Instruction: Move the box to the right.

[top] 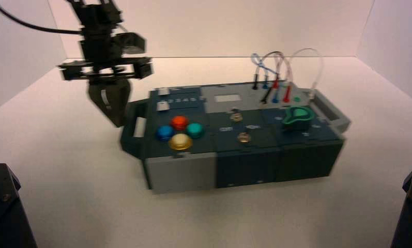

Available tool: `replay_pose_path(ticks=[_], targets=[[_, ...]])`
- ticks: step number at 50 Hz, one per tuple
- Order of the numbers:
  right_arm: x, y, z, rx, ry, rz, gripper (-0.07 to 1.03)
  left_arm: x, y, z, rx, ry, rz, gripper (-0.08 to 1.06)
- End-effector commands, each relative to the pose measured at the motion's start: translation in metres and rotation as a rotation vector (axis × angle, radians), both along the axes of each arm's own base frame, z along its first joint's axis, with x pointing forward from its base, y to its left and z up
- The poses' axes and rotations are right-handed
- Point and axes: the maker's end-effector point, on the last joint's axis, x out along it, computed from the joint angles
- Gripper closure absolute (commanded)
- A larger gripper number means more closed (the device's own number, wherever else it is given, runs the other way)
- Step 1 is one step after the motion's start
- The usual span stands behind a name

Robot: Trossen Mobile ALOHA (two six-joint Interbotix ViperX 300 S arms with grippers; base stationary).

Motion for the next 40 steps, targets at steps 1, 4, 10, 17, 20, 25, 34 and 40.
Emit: replay_pose_path(ticks=[1,4,10,17,20,25,34,40], targets=[[0.001,0.000,0.006,0.007,-0.017,-0.004,0.99,0.010,-0.032,0.010,-0.054,-0.047,-0.033,1.01],[0.000,0.000,0.006,0.010,-0.020,-0.005,0.99,0.010,-0.041,0.010,-0.059,-0.046,-0.043,1.01],[-0.001,0.000,0.006,0.013,-0.024,-0.005,0.99,0.008,-0.061,0.007,-0.069,-0.040,-0.076,1.01],[-0.002,0.000,0.005,0.013,-0.024,-0.005,0.99,0.007,-0.087,0.005,-0.087,-0.035,-0.113,1.01],[-0.002,0.000,0.004,0.013,-0.019,-0.005,0.99,0.007,-0.100,0.004,-0.098,-0.034,-0.132,1.01],[-0.002,0.000,0.004,0.013,-0.019,-0.005,0.99,0.008,-0.115,0.003,-0.111,-0.037,-0.151,1.01],[-0.002,0.000,0.004,0.013,-0.019,-0.005,0.99,0.021,-0.121,0.006,-0.126,-0.068,-0.138,1.01],[-0.003,0.000,0.002,0.017,-0.014,-0.006,0.99,0.027,-0.109,0.017,-0.135,-0.102,-0.117,1.01]])
